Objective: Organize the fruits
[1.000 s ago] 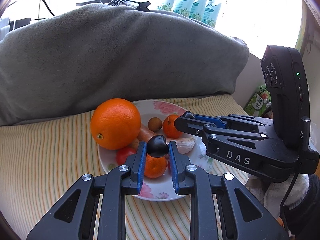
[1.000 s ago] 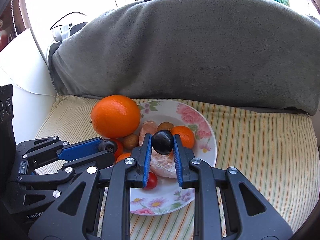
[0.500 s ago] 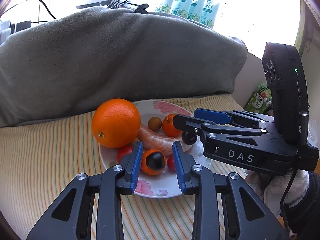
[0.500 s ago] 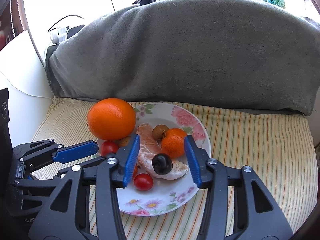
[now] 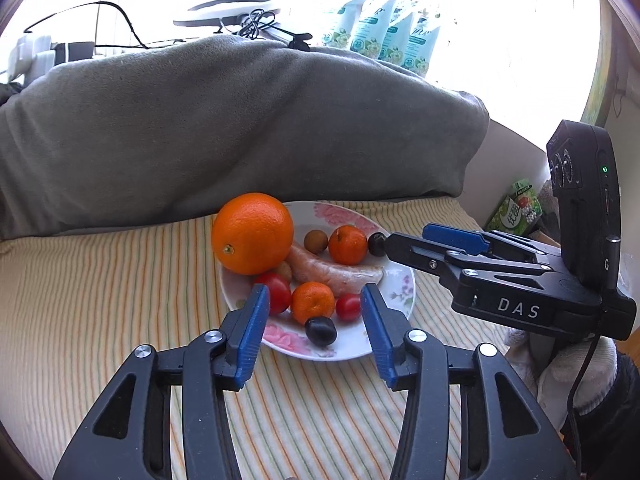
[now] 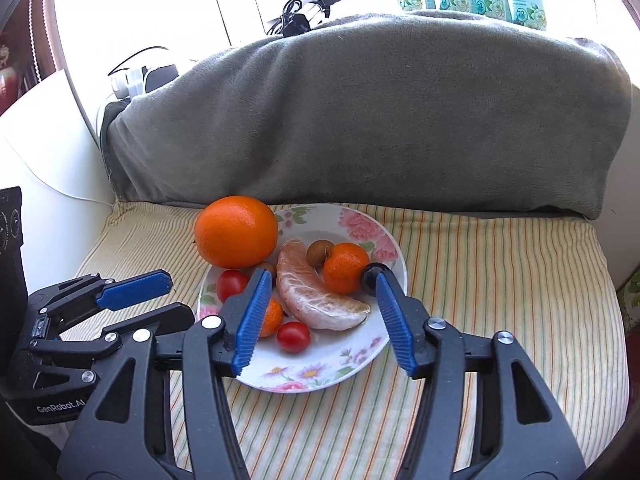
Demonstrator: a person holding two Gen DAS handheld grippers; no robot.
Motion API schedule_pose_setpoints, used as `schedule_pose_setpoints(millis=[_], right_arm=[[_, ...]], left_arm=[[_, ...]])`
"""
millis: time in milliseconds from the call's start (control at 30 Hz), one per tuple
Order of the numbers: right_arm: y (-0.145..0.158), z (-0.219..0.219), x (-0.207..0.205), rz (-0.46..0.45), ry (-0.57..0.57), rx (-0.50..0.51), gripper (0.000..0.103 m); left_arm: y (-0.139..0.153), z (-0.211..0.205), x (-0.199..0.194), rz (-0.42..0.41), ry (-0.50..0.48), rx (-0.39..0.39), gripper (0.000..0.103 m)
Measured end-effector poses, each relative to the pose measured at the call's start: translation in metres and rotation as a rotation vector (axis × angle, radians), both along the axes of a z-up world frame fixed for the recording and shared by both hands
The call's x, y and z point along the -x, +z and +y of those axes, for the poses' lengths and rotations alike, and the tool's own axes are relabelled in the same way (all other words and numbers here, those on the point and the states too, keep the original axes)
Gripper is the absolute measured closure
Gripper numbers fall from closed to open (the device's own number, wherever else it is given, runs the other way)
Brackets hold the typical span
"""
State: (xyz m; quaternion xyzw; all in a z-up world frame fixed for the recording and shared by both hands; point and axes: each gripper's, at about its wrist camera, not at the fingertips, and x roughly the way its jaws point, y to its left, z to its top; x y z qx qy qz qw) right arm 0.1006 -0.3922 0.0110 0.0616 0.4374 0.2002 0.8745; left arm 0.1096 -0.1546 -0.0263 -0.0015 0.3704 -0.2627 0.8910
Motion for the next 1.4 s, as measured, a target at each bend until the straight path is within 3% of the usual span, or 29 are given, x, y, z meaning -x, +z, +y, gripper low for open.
schedule_pose_setpoints(millis=[67,133,233,367,433,733,1400], right_arm=[[0.004,-0.001,0.008,-0.011,0.000,-0.004,0.038],[0.008,-0.002,0.015,-0.017,0.003,-0.003,0.035],[0.013,0.000,0.026,-0.035,0.007,0.016,0.022],[0.018,0.004,0.041,-0.058,0.020,0.065,0.015],[0.020,0.006,0.047,-0.068,0.019,0.083,0.013],[0.031,-0.001,0.066,-0.093,-0.011,0.084,0.005],[0.034,-0.019,0.085,-0.095,-0.063,0.077,0.004]], left_arm=[[0.002,0.004,0.004,-0.001,0.010,-0.003,0.052],[0.003,0.007,0.009,-0.004,0.025,-0.004,0.036],[0.004,0.012,0.016,0.001,0.036,0.001,0.035],[0.004,0.016,0.022,0.012,0.054,-0.007,0.030],[0.003,0.015,0.024,0.018,0.059,-0.021,0.022],[0.004,0.017,0.042,0.003,0.087,-0.064,0.022],[0.017,0.028,0.069,-0.031,0.137,-0.087,0.022]])
